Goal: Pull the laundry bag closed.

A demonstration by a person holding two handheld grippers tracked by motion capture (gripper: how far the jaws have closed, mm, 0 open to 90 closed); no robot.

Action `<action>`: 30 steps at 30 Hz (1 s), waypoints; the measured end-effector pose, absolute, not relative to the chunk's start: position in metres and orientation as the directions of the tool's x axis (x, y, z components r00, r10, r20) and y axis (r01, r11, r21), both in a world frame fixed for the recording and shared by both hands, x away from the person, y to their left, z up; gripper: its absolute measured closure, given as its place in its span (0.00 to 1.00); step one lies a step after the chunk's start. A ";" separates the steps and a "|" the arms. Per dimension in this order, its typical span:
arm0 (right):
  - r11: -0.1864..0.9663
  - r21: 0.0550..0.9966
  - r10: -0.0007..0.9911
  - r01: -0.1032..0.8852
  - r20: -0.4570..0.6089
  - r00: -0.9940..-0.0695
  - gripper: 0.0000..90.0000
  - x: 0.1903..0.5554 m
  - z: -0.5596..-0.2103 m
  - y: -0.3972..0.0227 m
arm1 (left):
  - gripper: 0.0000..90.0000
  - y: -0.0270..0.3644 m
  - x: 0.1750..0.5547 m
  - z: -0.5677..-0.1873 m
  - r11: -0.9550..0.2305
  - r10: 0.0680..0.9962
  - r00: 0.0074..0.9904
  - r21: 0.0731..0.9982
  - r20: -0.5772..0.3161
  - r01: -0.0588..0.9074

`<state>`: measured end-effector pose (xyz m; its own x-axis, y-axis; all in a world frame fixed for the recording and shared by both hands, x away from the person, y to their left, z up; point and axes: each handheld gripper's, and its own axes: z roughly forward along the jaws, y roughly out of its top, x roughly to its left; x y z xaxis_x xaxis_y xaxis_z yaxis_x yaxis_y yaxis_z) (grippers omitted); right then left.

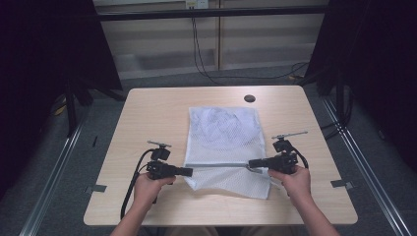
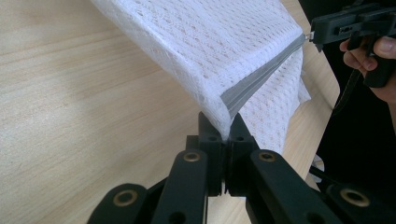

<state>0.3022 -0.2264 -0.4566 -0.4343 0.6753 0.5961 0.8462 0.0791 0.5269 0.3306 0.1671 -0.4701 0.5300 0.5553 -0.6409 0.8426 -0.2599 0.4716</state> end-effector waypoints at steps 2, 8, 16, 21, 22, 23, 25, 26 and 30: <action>0.080 0.523 0.671 0.848 0.601 -0.434 0.97 0.303 -0.457 -0.226 | 0.98 0.167 0.330 -0.470 -0.255 0.558 0.526 0.471 -0.642 0.844; 0.081 0.526 0.678 0.846 0.594 -0.434 0.97 0.303 -0.456 -0.227 | 0.98 0.169 0.330 -0.470 -0.252 0.559 0.525 0.472 -0.641 0.845; 0.076 0.525 0.682 0.848 0.592 -0.428 0.97 0.303 -0.458 -0.233 | 0.98 0.171 0.331 -0.470 -0.256 0.564 0.527 0.472 -0.635 0.844; 0.066 0.520 0.684 0.852 0.598 -0.418 0.97 0.303 -0.458 -0.238 | 0.98 0.171 0.331 -0.469 -0.243 0.566 0.516 0.468 -0.643 0.849; 0.063 0.521 0.682 0.851 0.601 -0.418 0.97 0.303 -0.458 -0.238 | 0.98 0.171 0.331 -0.469 -0.247 0.564 0.522 0.472 -0.641 0.846; 0.064 0.523 0.680 0.850 0.601 -0.421 0.97 0.303 -0.458 -0.239 | 0.98 0.172 0.331 -0.470 -0.249 0.563 0.525 0.474 -0.638 0.844; 0.069 0.523 0.676 0.850 0.601 -0.425 0.97 0.303 -0.458 -0.238 | 0.98 0.172 0.331 -0.470 -0.249 0.563 0.524 0.473 -0.639 0.845; 0.072 0.522 0.675 0.850 0.602 -0.427 0.97 0.303 -0.458 -0.239 | 0.98 0.172 0.331 -0.470 -0.249 0.565 0.524 0.473 -0.637 0.845; 0.069 0.523 0.683 0.850 0.596 -0.422 0.97 0.303 -0.458 -0.242 | 0.98 0.172 0.331 -0.470 -0.242 0.570 0.517 0.471 -0.639 0.848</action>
